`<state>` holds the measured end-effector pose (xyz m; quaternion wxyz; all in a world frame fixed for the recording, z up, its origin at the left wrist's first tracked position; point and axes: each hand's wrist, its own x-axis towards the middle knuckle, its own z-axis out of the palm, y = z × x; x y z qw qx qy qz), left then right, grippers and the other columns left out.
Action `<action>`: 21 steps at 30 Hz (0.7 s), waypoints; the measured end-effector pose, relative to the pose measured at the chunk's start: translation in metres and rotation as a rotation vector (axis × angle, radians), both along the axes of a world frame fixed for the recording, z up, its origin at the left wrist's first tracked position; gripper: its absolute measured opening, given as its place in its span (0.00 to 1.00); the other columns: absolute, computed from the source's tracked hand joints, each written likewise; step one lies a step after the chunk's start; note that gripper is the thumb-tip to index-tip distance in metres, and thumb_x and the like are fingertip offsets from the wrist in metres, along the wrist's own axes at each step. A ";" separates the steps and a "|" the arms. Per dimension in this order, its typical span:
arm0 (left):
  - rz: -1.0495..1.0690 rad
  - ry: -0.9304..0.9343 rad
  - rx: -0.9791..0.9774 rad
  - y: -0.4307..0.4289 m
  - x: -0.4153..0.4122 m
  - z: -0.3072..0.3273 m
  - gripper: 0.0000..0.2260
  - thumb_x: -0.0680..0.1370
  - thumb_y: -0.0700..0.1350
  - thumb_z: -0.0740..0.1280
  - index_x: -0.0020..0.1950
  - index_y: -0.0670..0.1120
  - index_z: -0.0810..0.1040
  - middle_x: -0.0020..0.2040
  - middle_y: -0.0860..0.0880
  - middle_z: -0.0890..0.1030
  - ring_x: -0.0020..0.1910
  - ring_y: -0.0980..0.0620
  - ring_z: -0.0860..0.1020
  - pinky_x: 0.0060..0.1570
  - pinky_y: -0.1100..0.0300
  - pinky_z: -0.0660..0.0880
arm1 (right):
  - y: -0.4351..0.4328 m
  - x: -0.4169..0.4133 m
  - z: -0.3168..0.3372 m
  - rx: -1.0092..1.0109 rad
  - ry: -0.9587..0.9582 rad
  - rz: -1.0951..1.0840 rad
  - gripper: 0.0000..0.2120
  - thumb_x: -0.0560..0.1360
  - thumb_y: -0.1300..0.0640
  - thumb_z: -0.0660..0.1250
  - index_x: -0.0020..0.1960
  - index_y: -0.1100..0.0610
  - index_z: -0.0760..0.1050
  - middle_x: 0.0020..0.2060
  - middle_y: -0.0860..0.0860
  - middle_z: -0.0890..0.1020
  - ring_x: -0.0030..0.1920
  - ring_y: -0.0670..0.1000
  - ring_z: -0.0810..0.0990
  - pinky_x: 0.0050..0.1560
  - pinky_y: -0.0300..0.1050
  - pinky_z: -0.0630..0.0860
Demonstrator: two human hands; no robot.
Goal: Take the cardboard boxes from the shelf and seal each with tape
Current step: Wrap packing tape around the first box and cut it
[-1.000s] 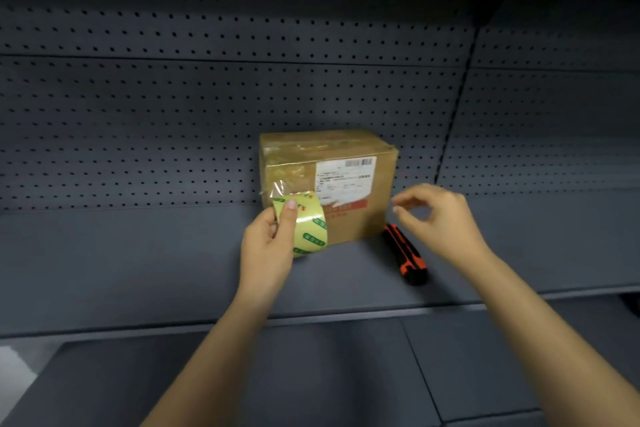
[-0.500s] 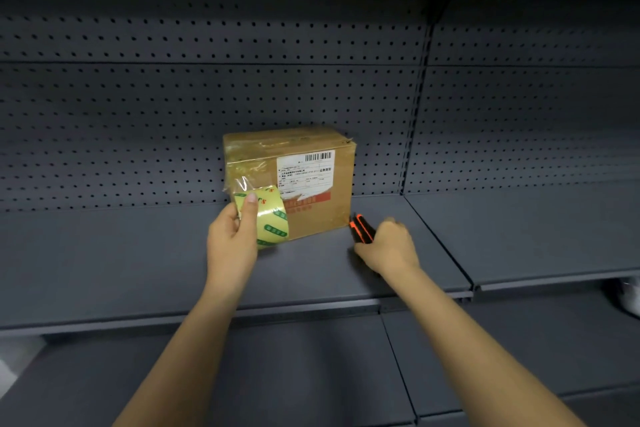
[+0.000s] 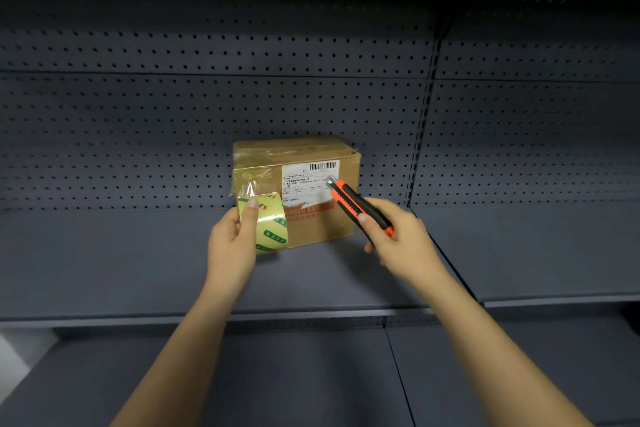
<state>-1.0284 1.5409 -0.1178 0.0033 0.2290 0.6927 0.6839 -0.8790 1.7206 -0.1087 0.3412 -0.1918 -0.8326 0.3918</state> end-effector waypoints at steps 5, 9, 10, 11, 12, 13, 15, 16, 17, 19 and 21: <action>0.023 0.040 -0.063 -0.010 -0.012 0.006 0.26 0.80 0.62 0.59 0.45 0.38 0.78 0.42 0.35 0.81 0.37 0.44 0.79 0.41 0.51 0.75 | -0.007 -0.013 0.012 0.092 0.121 0.028 0.10 0.77 0.52 0.70 0.55 0.39 0.79 0.37 0.44 0.84 0.30 0.48 0.81 0.34 0.40 0.77; 0.036 0.025 -0.102 -0.021 -0.026 0.011 0.21 0.81 0.58 0.61 0.44 0.41 0.80 0.40 0.38 0.82 0.37 0.49 0.80 0.42 0.51 0.75 | -0.012 -0.030 0.018 0.174 0.132 0.057 0.11 0.75 0.49 0.72 0.57 0.43 0.82 0.37 0.45 0.84 0.33 0.51 0.81 0.37 0.48 0.78; 0.043 0.015 -0.102 -0.024 -0.029 0.011 0.20 0.82 0.55 0.61 0.43 0.40 0.79 0.37 0.42 0.83 0.35 0.54 0.80 0.40 0.54 0.74 | -0.013 -0.036 0.021 0.207 0.126 0.059 0.11 0.75 0.49 0.72 0.58 0.44 0.82 0.36 0.44 0.84 0.33 0.49 0.80 0.36 0.48 0.77; 0.046 0.004 -0.102 -0.027 -0.034 0.012 0.19 0.83 0.53 0.61 0.41 0.41 0.79 0.35 0.46 0.83 0.33 0.57 0.79 0.39 0.57 0.73 | -0.016 -0.043 0.023 0.242 0.118 0.058 0.12 0.75 0.49 0.72 0.58 0.45 0.82 0.34 0.43 0.83 0.33 0.48 0.80 0.36 0.47 0.77; 0.042 -0.008 -0.099 -0.029 -0.035 0.013 0.18 0.83 0.52 0.61 0.40 0.42 0.79 0.34 0.49 0.82 0.32 0.58 0.78 0.38 0.58 0.72 | -0.018 -0.049 0.027 0.277 0.108 0.051 0.11 0.75 0.49 0.72 0.57 0.45 0.82 0.33 0.41 0.82 0.33 0.46 0.80 0.36 0.45 0.77; 0.038 -0.026 -0.094 -0.031 -0.037 0.013 0.18 0.83 0.51 0.61 0.39 0.42 0.78 0.33 0.50 0.82 0.32 0.58 0.78 0.38 0.59 0.72 | -0.020 -0.053 0.030 0.316 0.091 0.046 0.11 0.75 0.49 0.72 0.57 0.46 0.82 0.33 0.41 0.82 0.34 0.45 0.80 0.37 0.44 0.77; 0.031 -0.073 -0.070 -0.038 -0.043 0.013 0.17 0.82 0.50 0.62 0.37 0.43 0.76 0.31 0.51 0.79 0.30 0.57 0.76 0.35 0.61 0.70 | -0.027 -0.066 0.037 0.387 0.028 0.063 0.12 0.76 0.48 0.69 0.58 0.47 0.81 0.36 0.42 0.83 0.34 0.44 0.79 0.36 0.42 0.76; 0.024 -0.100 -0.054 -0.042 -0.045 0.012 0.16 0.82 0.49 0.62 0.37 0.42 0.75 0.30 0.52 0.78 0.30 0.58 0.75 0.34 0.62 0.69 | -0.032 -0.072 0.040 0.415 -0.009 0.094 0.12 0.77 0.49 0.68 0.60 0.47 0.79 0.38 0.43 0.83 0.33 0.43 0.78 0.34 0.40 0.75; 0.015 -0.127 -0.036 -0.044 -0.047 0.010 0.15 0.82 0.49 0.63 0.38 0.42 0.74 0.31 0.51 0.78 0.30 0.57 0.75 0.34 0.62 0.69 | -0.035 -0.077 0.042 0.445 -0.042 0.130 0.13 0.78 0.50 0.67 0.62 0.48 0.78 0.39 0.43 0.82 0.33 0.43 0.77 0.32 0.38 0.73; -0.001 -0.182 0.014 -0.047 -0.048 0.008 0.11 0.81 0.48 0.64 0.45 0.42 0.75 0.35 0.50 0.80 0.33 0.55 0.77 0.36 0.61 0.71 | -0.042 -0.085 0.047 0.521 -0.087 0.176 0.13 0.79 0.51 0.65 0.64 0.49 0.77 0.39 0.42 0.80 0.33 0.41 0.76 0.33 0.36 0.71; -0.010 -0.238 0.063 -0.048 -0.048 0.009 0.05 0.80 0.48 0.65 0.53 0.47 0.74 0.39 0.49 0.81 0.35 0.54 0.79 0.35 0.61 0.74 | -0.044 -0.091 0.052 0.630 -0.117 0.177 0.12 0.80 0.49 0.64 0.61 0.50 0.77 0.40 0.43 0.79 0.35 0.43 0.76 0.35 0.43 0.75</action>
